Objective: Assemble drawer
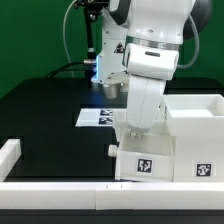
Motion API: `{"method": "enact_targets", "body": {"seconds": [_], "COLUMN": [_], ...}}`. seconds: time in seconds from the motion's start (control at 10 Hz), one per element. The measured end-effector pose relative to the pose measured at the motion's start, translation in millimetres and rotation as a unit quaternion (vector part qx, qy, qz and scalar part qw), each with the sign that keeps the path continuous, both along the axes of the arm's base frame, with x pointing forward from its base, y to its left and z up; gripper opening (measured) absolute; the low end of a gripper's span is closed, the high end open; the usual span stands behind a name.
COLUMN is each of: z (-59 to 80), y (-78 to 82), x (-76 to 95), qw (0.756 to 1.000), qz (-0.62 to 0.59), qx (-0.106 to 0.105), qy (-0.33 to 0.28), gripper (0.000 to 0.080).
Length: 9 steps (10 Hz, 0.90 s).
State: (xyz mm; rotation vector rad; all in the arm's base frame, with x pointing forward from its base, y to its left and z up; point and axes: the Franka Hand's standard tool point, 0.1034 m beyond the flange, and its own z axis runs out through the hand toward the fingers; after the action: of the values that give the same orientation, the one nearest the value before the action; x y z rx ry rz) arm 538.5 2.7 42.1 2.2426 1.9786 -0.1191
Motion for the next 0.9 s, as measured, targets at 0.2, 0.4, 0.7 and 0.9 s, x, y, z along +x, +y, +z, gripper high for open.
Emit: {"method": "enact_targets", "body": {"seconds": [0.2, 0.4, 0.7, 0.9], "z": [-2.9, -4.3, -5.0, -12.0], "y": [-12.4, -23.8, -24.2, -55.4], "x": [-3.9, -6.4, -6.8, -9.1], "qw": [1.000, 0.999, 0.999, 1.000], "qz": [0.001, -0.036, -0.036, 0.011], "qx": [-0.001, 0.001, 0.001, 0.001], "qy": [0.006, 0.004, 0.005, 0.016], "gripper": [0.0035, 0.0035, 0.0035, 0.0035]}}
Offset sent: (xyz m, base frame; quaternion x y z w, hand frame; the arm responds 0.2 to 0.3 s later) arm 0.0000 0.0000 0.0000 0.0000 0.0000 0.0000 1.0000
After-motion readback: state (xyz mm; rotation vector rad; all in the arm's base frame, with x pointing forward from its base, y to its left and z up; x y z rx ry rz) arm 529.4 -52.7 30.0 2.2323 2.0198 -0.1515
